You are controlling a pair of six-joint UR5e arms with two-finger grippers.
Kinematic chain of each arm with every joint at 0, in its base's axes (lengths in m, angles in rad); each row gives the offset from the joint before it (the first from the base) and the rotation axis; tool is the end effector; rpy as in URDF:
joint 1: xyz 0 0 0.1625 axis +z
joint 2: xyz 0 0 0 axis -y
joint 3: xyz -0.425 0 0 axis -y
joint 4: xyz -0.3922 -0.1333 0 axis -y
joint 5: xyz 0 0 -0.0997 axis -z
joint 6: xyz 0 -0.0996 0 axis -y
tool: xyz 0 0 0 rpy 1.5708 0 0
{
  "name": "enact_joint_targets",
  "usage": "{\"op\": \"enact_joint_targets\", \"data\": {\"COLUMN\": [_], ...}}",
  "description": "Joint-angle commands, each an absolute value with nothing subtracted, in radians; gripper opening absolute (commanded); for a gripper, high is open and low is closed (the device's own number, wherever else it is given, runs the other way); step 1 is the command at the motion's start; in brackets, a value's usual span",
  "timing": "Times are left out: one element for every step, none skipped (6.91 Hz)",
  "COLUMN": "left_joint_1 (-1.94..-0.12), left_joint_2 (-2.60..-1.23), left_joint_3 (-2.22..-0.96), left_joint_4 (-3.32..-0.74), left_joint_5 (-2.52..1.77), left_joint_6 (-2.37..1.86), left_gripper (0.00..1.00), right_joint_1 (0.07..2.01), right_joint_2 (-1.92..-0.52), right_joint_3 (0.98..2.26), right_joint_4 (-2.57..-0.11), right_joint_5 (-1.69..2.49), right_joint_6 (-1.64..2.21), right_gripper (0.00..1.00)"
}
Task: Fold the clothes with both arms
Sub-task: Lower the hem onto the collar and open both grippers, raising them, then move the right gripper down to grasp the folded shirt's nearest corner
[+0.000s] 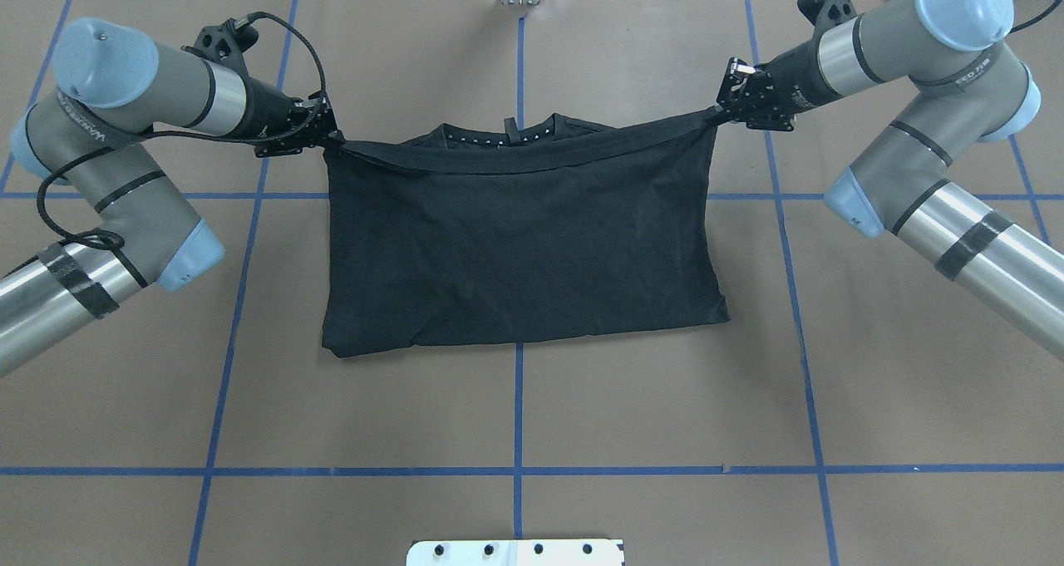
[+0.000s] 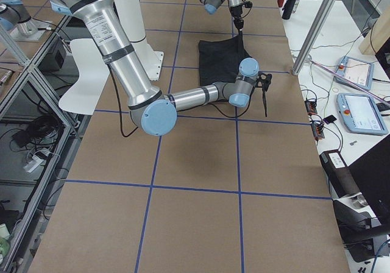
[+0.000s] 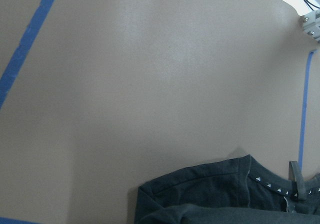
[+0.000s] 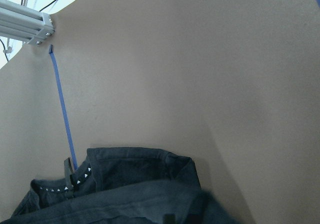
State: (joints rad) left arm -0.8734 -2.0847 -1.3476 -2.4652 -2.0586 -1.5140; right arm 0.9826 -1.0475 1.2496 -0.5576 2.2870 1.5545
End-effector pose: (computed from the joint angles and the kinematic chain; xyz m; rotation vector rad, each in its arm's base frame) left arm 0.3855 -0.5950 0.3609 0.1377 1.2352 -0.4212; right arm -0.3329 -0.6215 0.3846 0.0076 -1.3152 0.3899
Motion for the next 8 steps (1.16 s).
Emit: {"op": "enact_joint_targets", "data": {"left_joint_1": [-0.891,-0.909,-0.916,-0.920,-0.928,-0.928,-0.930,-0.930], "left_joint_2": [-2.086,-2.086,-2.086,-2.086,-2.083,-2.076,-2.071,-2.065], "left_joint_3": [-1.347,-1.348,-1.359,-1.383,-1.405,-1.423,-1.445,-1.466], "left_joint_4": [-2.461,-2.456,-2.456,-2.433,-2.406,-2.404,-2.402,-2.402], "left_joint_5": [-2.059,-2.066,-2.068,-2.077,-2.089,-2.089,-2.089,-2.089], "left_joint_6": [-1.514,-1.513,-1.513,-1.514,-1.514,-1.514,-1.514,-1.520], "left_gripper": [0.99,0.99,0.99,0.99,0.99,0.99,0.99,0.99], "right_joint_1": [0.980,0.980,0.974,0.963,0.939,0.889,0.843,0.801], "right_joint_2": [-1.046,-1.045,-1.058,-1.086,-1.142,-1.219,-1.291,-1.325], "right_joint_3": [1.250,1.259,1.294,1.320,1.377,1.428,1.472,1.495], "right_joint_4": [-0.558,-0.561,-0.566,-0.565,-0.565,-0.565,-0.565,-0.565], "right_joint_5": [2.287,2.299,2.319,2.321,2.321,2.312,2.310,2.307], "right_joint_6": [1.562,1.565,1.569,1.606,1.621,1.621,1.621,1.621], "right_gripper": [1.00,1.00,1.00,1.00,1.00,1.00,1.00,1.00]}}
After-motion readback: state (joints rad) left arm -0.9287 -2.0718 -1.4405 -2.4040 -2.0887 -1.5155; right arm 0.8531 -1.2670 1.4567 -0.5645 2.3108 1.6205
